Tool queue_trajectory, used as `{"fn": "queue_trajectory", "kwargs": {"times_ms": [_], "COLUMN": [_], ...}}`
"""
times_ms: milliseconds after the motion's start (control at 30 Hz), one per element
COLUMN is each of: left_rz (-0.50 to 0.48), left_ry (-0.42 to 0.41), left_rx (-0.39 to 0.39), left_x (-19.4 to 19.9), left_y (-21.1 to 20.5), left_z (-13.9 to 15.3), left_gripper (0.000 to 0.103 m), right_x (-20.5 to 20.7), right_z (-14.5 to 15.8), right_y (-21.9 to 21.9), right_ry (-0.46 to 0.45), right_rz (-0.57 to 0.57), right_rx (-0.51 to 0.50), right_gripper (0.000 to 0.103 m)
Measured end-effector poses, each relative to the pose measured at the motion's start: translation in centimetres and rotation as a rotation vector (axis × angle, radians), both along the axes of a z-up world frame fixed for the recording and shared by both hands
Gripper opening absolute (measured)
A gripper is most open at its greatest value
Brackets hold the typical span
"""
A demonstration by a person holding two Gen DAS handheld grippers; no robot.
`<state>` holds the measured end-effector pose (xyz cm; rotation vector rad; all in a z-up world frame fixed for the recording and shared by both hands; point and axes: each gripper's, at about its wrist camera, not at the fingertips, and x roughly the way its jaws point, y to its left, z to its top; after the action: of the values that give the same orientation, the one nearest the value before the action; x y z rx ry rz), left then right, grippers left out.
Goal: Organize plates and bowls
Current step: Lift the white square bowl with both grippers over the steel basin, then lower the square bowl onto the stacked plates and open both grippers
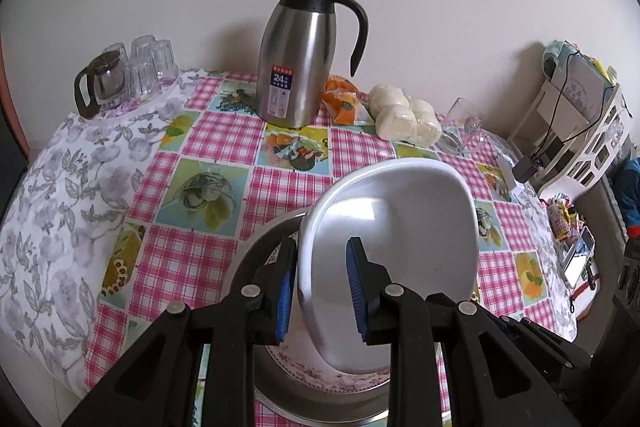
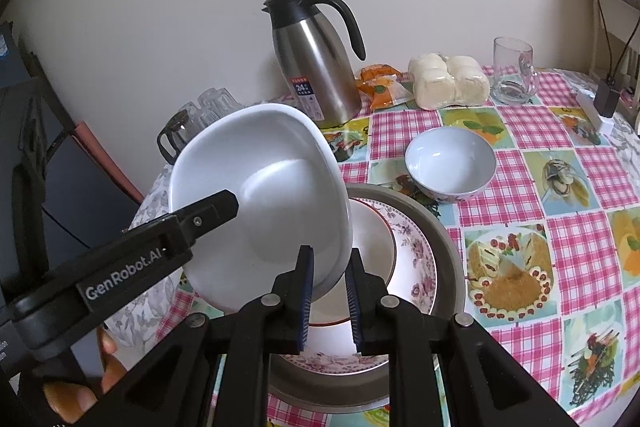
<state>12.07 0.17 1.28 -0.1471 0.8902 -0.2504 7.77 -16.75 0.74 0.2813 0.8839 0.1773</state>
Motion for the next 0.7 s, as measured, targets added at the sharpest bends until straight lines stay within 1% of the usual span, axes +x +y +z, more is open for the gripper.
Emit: {"fn": "queue_trajectory", "kwargs": {"times_ms": [267, 500, 700], "left_rz": [-0.009, -0.012, -0.019], "left_ry": [0.055, 0.113, 0.124], "left_rx": [0.0, 0.005, 0.011], "left_x": [0.6, 1.2, 1.2], "left_y": [-0.3, -0.7, -1.2], "left_z": [-1.1, -2.5, -2.8], "left_gripper": [0.026, 0.026, 0.026], "right_x": [0.5, 1.0, 1.1], "right_z": [-0.8, -1.8, -2.1], "right_y": [-0.1, -0.5, -0.7], "right_ry": [0.034, 0.08, 0.09], "right_rz": [-0.016, -0.028, -0.035], "right_rx": [-0.021, -0.018, -0.029], "right_gripper": [0.019, 0.019, 0.019]}}
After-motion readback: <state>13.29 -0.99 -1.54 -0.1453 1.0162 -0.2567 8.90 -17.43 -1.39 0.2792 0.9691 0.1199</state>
